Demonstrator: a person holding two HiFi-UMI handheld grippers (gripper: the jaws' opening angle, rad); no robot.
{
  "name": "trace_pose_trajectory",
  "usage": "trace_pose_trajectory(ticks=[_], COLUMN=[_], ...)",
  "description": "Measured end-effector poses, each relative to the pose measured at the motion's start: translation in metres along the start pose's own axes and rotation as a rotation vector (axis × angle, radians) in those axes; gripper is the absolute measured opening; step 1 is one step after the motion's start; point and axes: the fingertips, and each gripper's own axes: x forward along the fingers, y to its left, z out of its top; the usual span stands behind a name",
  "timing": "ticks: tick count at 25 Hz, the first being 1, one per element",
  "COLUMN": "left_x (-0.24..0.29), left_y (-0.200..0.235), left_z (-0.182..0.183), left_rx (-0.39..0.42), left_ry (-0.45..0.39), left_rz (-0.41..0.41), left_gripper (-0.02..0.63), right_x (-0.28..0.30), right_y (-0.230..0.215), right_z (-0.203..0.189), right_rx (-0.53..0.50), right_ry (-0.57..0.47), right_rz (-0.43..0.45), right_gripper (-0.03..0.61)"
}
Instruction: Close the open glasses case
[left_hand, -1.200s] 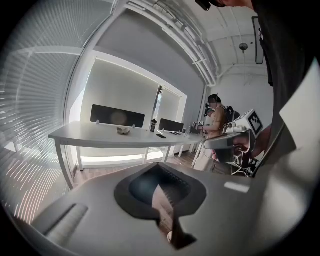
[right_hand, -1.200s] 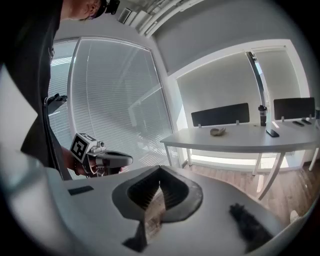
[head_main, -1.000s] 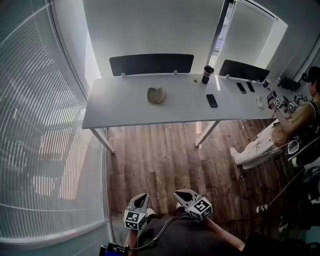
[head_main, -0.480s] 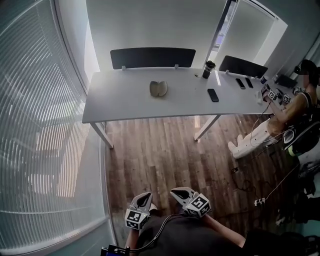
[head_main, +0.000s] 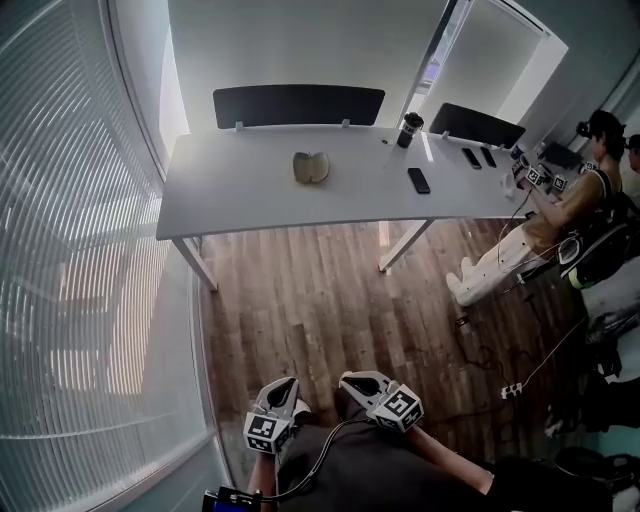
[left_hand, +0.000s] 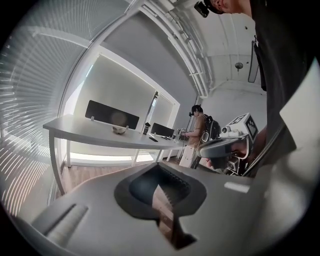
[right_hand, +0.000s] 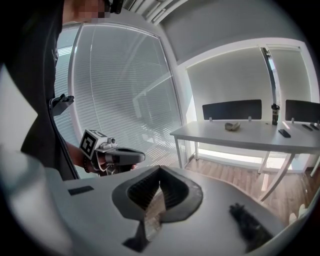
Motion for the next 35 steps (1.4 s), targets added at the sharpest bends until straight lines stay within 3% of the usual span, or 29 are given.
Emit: trace_pose_trajectory(ticks=[6,15,19,25,35], left_x=[0.01,0.028,0.058,0.091,0.085], left_y=[-0.002,-0.008,-0.005,-0.013,-0.001], left_z=[0.02,0.05,0.048,0.075,0.067], left_rx=[0.036,0.054,0.047,0.082,0.032], left_ry=[-0.032,-0.054,-0.022,-0.009,0.029], left_rz=[0.001,0.016,0.03,-0.062,-0.03], left_gripper=[0.006,0.006,0.006,0.006,0.006], right_x=[-0.009,0.008,0.001,-0.005,0.019], right_y=[-0.016,-0.048,-0.08,-0.114,-0.108], right_z=[-0.003,0.001,0.008,0.011,0.017], right_rx=[0.032,0.056,0.095,0.175,0.169], right_ry=[-0.024,-0.07,-0.087,-0.115,-0.074], right_rz=[-0.056,-0.026,-0.039,-0.118,-0.052], right_gripper=[0.005,0.005,0.005,0.005,0.005])
